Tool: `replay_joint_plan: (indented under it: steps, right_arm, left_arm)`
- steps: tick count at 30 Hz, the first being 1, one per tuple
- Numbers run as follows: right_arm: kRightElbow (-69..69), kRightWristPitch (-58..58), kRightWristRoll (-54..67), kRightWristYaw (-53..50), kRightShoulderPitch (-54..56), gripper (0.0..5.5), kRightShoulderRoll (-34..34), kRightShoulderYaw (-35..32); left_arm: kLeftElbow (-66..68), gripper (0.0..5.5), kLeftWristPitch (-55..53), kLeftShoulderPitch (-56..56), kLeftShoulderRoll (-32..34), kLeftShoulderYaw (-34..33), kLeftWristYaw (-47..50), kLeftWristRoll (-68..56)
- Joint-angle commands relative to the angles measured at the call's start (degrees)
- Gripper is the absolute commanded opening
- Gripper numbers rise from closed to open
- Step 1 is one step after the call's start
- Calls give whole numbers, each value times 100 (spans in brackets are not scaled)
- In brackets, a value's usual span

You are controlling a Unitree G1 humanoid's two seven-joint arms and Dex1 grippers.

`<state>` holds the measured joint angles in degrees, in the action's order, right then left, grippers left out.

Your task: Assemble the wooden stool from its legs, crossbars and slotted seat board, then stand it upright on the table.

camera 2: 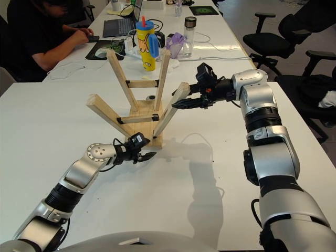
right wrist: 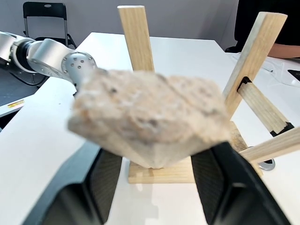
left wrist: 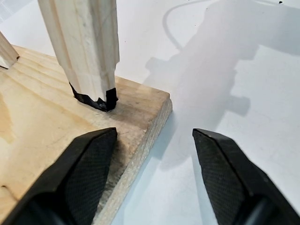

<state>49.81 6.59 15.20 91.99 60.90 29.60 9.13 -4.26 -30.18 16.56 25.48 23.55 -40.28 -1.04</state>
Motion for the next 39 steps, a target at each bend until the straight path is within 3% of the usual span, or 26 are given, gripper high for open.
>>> replay_joint_plan:
  steps: [1,9,25,39]
  right_arm:
    - [78,20,-201,47,287,204,53,184]
    - [-315,162,-380,44,252,204,55,705]
    - [-2533,1269,-209,-582,-1089,204,-264,926]
    - [-1580,1343,-533,-1496,-625,204,-715,843]
  left_arm:
    - [287,301,-260,-281,-25,175,-43,69]
    - [269,301,-294,-315,-112,136,40,60]
    - [365,301,-269,-381,-289,148,154,61]
    - [467,301,-251,-394,-403,172,224,81]
